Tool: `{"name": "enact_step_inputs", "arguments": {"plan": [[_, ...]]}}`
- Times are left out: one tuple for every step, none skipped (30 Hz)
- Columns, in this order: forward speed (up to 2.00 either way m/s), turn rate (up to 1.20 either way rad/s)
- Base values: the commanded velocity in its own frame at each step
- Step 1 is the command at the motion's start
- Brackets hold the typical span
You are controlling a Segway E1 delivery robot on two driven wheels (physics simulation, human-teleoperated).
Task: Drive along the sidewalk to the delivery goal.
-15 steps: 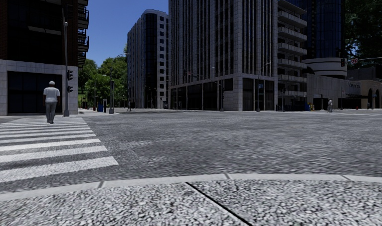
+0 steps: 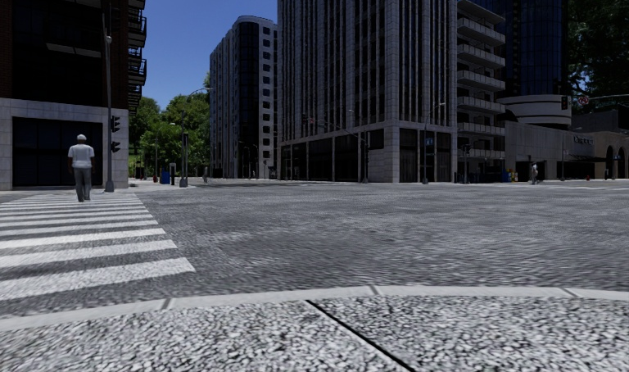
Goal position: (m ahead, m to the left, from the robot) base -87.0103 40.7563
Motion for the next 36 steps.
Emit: {"name": "enact_step_inputs", "arguments": {"plan": [[0.0, 0.0], [0.0, 0.0], [0.0, 0.0], [0.0, 0.0], [0.0, 0.0], [0.0, 0.0], [0.0, 0.0], [0.0, 0.0], [0.0, 0.0], [0.0, 0.0], [0.0, 0.0], [0.0, 0.0], [0.0, 0.0], [0.0, 0.0], [0.0, 0.0], [0.0, -0.34], [0.0, -0.34], [0.0, -0.78], [0.0, -0.92], [0.0, -1.2], [0.0, -1.2], [0.0, -1.2], [0.0, -1.2], [0.0, -1.2], [0.0, -1.2], [0.0, -1.2], [0.0, -1.2], [0.0, -1.2], [0.0, -1.2], [0.0, -1.2], [0.0, -1.2], [0.0, -1.2], [0.0, -1.2], [0.0, -1.2], [0.0, -1.2], [0.0, -1.2]]}}
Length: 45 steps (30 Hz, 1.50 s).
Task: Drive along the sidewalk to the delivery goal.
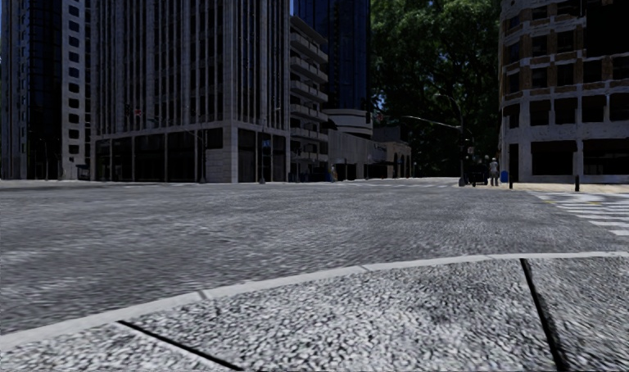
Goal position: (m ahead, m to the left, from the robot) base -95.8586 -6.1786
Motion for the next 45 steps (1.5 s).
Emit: {"name": "enact_step_inputs", "arguments": {"plan": [[0.0, -1.2], [0.0, -1.2], [0.0, -1.2], [0.0, -1.2], [0.0, -1.2], [0.0, -1.2], [0.0, -1.2], [0.0, -1.2], [0.0, -1.2], [0.0, -1.2], [0.0, -1.2], [0.0, -1.2], [0.0, -1.2], [0.0, -1.2], [0.0, -1.2], [0.0, -1.2], [0.0, -1.2], [0.0, -1.2], [0.0, -1.2], [0.0, -1.2], [0.0, -1.2], [0.0, -1.2], [0.0, -1.2], [0.0, -1.2], [0.0, -1.2], [0.0, -1.2], [0.0, -1.2], [0.0, -1.2], [0.0, -1.2], [0.0, -1.2], [0.0, -1.2], [0.0, -1.2], [0.0, -1.2], [0.0, -1.2], [0.0, -1.2], [0.0, -1.2], [0.0, -1.2], [0.0, -1.2], [0.0, -1.2], [0.0, -1.2], [0.0, -1.14], [0.0, -0.31], [0.0, 0.0], [1.33, 0.0], [1.33, 0.0]]}}
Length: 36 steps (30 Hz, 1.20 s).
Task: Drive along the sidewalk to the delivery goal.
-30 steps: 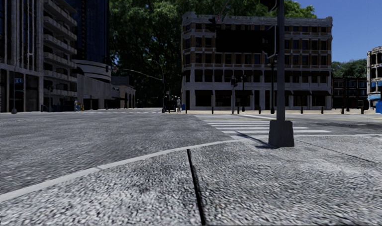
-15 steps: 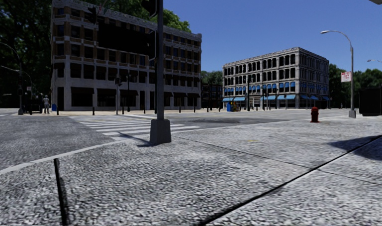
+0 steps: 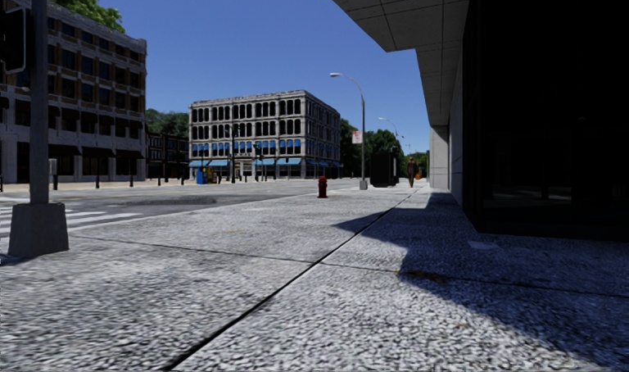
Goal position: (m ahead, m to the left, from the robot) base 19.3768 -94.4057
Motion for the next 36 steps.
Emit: {"name": "enact_step_inputs", "arguments": {"plan": [[2.0, 0.0], [2.0, 0.0], [2.0, 0.0], [2.0, 0.0], [2.0, 0.0], [2.0, 0.0], [2.0, 0.0], [2.0, 0.0], [2.0, 0.0], [2.0, 0.0], [2.0, 0.0], [2.0, 0.0], [2.0, 0.0], [2.0, 0.0], [2.0, 0.0], [2.0, 0.0], [2.0, 0.0], [2.0, 0.0], [2.0, 0.0], [2.0, 0.0], [2.0, 0.0], [2.0, 0.0], [2.0, 0.0], [2.0, 0.0], [2.0, 0.0], [2.0, 0.0], [2.0, 0.0], [2.0, 0.0], [2.0, 0.0], [2.0, 0.0], [2.0, 0.0], [2.0, 0.0], [2.0, 0.0], [2.0, 0.0], [2.0, 0.0], [2.0, 0.0]]}}
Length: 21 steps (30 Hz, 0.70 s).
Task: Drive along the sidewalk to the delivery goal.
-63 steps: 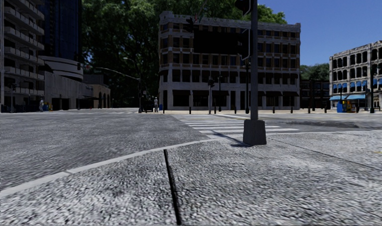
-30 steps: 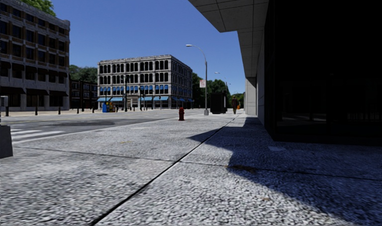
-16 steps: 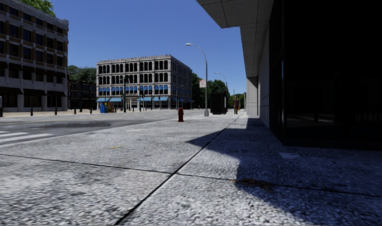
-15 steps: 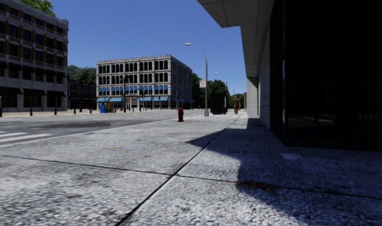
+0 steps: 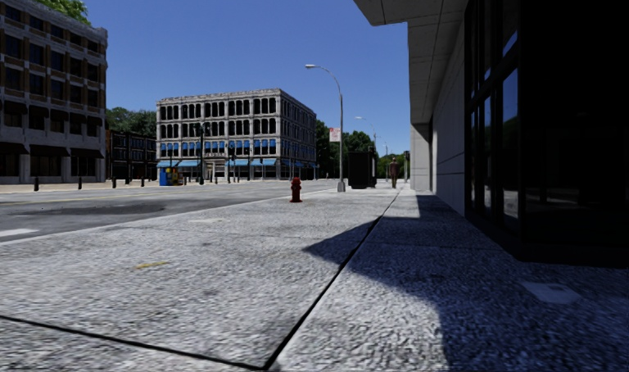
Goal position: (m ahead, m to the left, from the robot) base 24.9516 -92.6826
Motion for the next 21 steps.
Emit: {"name": "enact_step_inputs", "arguments": {"plan": [[2.0, 0.0], [2.0, 0.0], [2.0, 0.0], [2.0, 0.0], [2.0, 0.0], [2.0, 0.0], [2.0, 0.0], [2.0, 0.0], [2.0, 0.0], [2.0, 0.0], [2.0, 0.0], [2.0, 0.0], [2.0, 0.0], [2.0, 0.0], [2.0, 0.0], [2.0, 0.0], [2.0, 0.0], [2.0, 0.0], [2.0, 0.0], [2.0, 0.0], [2.0, 0.0]]}}
